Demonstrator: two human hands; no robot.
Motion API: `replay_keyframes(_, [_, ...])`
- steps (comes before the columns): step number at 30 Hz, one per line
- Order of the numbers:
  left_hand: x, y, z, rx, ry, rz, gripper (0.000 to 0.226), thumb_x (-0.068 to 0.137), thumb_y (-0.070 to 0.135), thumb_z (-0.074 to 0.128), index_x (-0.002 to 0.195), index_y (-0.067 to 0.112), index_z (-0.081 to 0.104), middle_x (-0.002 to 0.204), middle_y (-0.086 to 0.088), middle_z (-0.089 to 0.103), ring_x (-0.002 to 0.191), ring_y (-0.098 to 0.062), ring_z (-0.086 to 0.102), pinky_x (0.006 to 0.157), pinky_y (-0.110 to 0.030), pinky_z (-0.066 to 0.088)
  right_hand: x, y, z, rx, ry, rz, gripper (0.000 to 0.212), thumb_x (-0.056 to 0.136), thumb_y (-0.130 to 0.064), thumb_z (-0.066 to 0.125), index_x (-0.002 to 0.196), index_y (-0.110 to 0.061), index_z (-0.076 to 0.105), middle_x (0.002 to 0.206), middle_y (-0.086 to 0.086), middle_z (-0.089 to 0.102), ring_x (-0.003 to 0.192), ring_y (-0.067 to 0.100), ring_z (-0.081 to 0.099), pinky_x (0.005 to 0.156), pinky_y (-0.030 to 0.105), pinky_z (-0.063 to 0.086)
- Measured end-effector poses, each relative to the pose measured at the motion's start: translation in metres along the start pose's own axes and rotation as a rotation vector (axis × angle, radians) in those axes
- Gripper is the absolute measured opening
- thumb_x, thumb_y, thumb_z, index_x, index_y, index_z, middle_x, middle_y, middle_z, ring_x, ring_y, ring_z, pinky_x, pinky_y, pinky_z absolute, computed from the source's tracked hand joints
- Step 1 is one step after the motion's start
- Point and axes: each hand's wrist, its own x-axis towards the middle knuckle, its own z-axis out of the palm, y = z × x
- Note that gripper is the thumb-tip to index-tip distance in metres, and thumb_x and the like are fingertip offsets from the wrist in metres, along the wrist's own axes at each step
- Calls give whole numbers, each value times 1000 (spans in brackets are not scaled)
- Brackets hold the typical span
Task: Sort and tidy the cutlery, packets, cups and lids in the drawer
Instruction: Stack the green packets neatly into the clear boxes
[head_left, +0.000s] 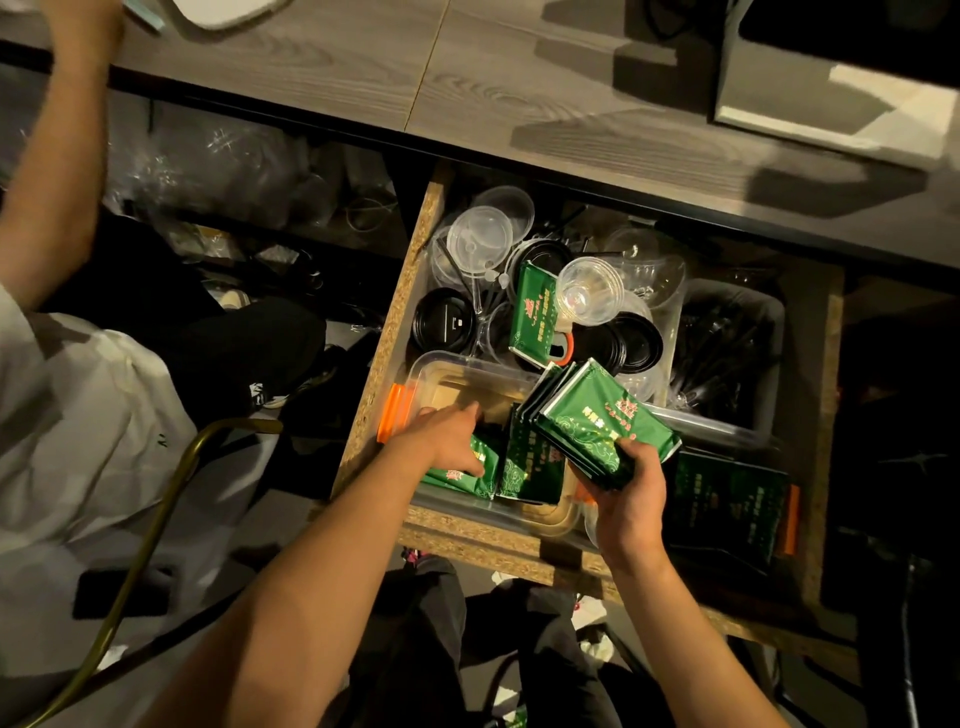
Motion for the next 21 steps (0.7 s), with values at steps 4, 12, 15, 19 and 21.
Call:
replay_keyframes(4, [0, 2, -4, -7, -63, -46, 76, 81, 45, 72, 145, 16, 41, 141, -8, 52, 121, -28, 53, 103, -43, 45, -2, -1, 0, -36, -25, -30, 14, 84, -25, 57, 86, -12, 62, 92, 7, 62, 90, 27, 59, 70, 40, 49])
replay_keyframes(12, [-26, 14, 1, -122, 198, 30, 35, 103, 30, 33, 120, 11, 58, 134, -4, 56, 139, -25, 40, 122, -45, 16, -5, -7, 2, 19, -3, -15, 11, 83, -21, 57, 87, -13, 63, 92, 7, 65, 98, 28, 59, 83, 46, 50])
replay_keyframes(15, [-34, 38, 3, -579, 191, -11, 36, 107, 28, 29, 110, 7, 58, 94, 4, 52, 89, -11, 51, 90, -35, 42, -6, -9, 4, 34, 16, -16, 10, 88, -18, 54, 86, -14, 64, 85, 3, 68, 92, 26, 62, 80, 44, 50])
replay_keyframes(19, [-28, 58, 1, -683, 98, -121, 37, 107, 34, 22, 92, 15, 50, 88, 2, 49, 77, -12, 47, 74, -33, 39, -9, -12, 9, 48, 18, -35, 14, 93, -14, 49, 88, -13, 62, 84, 3, 67, 83, 21, 63, 75, 40, 51])
replay_keyframes(21, [-27, 61, 5, -602, 57, -128, 40, 105, 35, 22, 91, 13, 53, 103, -9, 57, 92, -23, 55, 92, -43, 43, -9, -14, 10, 60, 23, -37, 14, 94, -13, 48, 90, -12, 62, 86, 4, 66, 82, 20, 63, 73, 39, 52])
